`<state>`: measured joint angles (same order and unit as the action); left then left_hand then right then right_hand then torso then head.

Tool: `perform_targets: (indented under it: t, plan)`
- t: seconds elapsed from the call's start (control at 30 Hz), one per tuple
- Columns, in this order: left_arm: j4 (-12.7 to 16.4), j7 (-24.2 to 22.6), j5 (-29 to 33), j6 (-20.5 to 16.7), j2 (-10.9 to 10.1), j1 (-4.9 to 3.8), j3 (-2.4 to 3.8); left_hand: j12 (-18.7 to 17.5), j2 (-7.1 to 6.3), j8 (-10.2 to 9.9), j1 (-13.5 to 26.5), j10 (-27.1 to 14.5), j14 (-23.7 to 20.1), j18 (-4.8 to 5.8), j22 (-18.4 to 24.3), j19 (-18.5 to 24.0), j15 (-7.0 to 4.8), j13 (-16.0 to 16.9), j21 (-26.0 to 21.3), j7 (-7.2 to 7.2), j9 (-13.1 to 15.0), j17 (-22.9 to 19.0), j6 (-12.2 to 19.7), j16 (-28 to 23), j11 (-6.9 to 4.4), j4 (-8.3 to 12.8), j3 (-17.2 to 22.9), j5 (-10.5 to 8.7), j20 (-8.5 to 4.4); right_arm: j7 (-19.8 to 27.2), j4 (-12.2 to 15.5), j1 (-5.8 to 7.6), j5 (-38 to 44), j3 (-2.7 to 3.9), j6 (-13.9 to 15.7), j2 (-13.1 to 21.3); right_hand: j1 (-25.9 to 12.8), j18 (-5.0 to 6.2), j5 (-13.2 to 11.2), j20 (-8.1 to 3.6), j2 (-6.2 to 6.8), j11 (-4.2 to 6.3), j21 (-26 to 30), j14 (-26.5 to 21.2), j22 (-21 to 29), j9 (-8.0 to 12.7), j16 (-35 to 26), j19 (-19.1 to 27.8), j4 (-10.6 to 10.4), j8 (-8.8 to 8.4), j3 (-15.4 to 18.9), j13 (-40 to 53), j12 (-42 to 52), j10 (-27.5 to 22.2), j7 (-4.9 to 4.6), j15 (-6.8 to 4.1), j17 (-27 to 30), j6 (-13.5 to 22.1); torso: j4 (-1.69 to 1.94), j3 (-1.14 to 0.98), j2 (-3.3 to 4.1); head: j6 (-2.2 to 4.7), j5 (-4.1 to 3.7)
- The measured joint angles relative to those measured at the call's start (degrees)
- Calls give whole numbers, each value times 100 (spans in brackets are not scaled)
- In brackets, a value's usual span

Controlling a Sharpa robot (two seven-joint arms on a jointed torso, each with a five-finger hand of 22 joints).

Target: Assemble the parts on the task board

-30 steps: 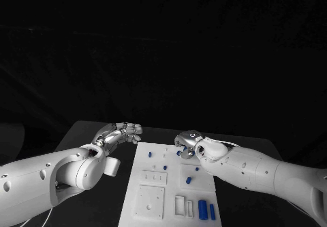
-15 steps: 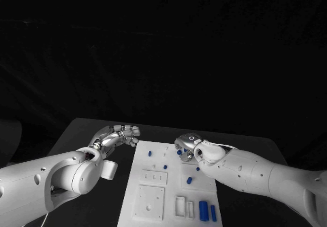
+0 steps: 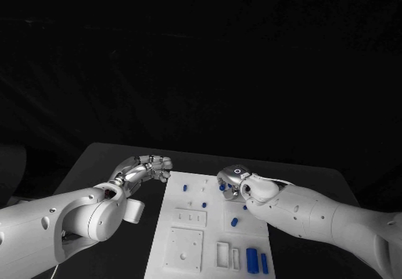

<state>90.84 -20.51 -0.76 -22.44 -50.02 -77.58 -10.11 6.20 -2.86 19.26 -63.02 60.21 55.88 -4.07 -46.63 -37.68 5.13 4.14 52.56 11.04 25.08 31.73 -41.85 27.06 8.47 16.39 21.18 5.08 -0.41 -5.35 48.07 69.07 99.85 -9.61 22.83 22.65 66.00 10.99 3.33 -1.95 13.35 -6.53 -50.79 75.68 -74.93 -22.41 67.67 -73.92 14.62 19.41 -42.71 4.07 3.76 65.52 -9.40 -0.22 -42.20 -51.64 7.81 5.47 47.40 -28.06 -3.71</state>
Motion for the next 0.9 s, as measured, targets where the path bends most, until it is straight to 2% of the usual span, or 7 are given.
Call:
perform_targets:
  t: [0.27,0.37,0.47,0.63,0.73,0.83,0.9]
  plan:
    - [-7,1,-3,0,0,-1,2,0,0,0,0,0,0,-22,5,20,0,-5,0,0,-6,6,0,-23,0,0,0,0,21,6,7,35,17,19,89,-7,0,-1,0,-3,0,24,0,15,0,0,56,-82,-96,0,-96,16,40,91,26,-15,46,-29,-25,14,68,40,23]
    - [-7,3,-4,0,0,-2,3,0,0,0,0,0,0,-23,5,20,0,-5,0,0,-11,10,0,-23,0,0,0,0,21,14,9,44,23,24,137,-9,0,-4,-22,-12,0,71,-24,-11,0,-6,57,-94,-145,51,-145,21,72,202,58,-38,78,-130,-36,24,90,55,33]
    - [-7,4,-4,0,0,-2,3,-17,0,0,0,0,0,-24,5,20,0,-5,0,0,-11,11,0,-23,0,16,-16,0,21,19,15,48,27,26,179,-11,0,-57,-22,-30,0,70,-24,-18,0,-13,65,-113,-156,53,-156,40,85,238,51,-45,96,-155,-46,32,109,67,44]
    - [-6,6,-5,0,0,-2,4,-21,0,0,0,0,0,-25,5,20,0,-5,0,0,-11,11,0,-23,0,16,-16,0,21,25,26,58,45,32,233,-12,-13,-86,-22,-30,-49,133,-38,-42,0,-39,92,-114,-173,137,-206,54,135,385,118,-70,132,-288,-62,42,137,85,60]
    - [-5,7,-6,0,-2,-3,4,-21,0,-23,0,0,0,-26,5,20,0,-5,0,0,-16,13,0,-45,0,16,-16,0,22,26,33,66,63,37,263,-7,21,-86,-22,-33,-103,276,-55,-49,0,-62,101,-111,-188,223,-287,103,226,529,200,-142,160,-471,-72,49,152,99,65]
    - [-5,8,-6,0,-4,-4,5,-22,0,-23,0,0,0,-27,5,20,0,-5,0,0,-16,18,0,-45,0,16,-16,0,22,23,46,73,80,40,286,-4,13,-86,-23,-49,-142,315,-87,-30,1,-93,129,-95,-179,290,-326,163,292,569,259,-203,172,-581,-81,54,167,109,73]
    - [-5,9,-6,0,-5,-4,5,-22,0,-23,0,0,0,-27,5,20,0,-5,0,0,-16,18,0,-45,0,16,-16,0,22,16,66,76,89,42,303,2,13,-86,-27,-53,-173,315,-111,-30,1,-105,154,-92,-185,312,-343,215,315,569,280,-204,173,-637,-86,56,176,114,74]
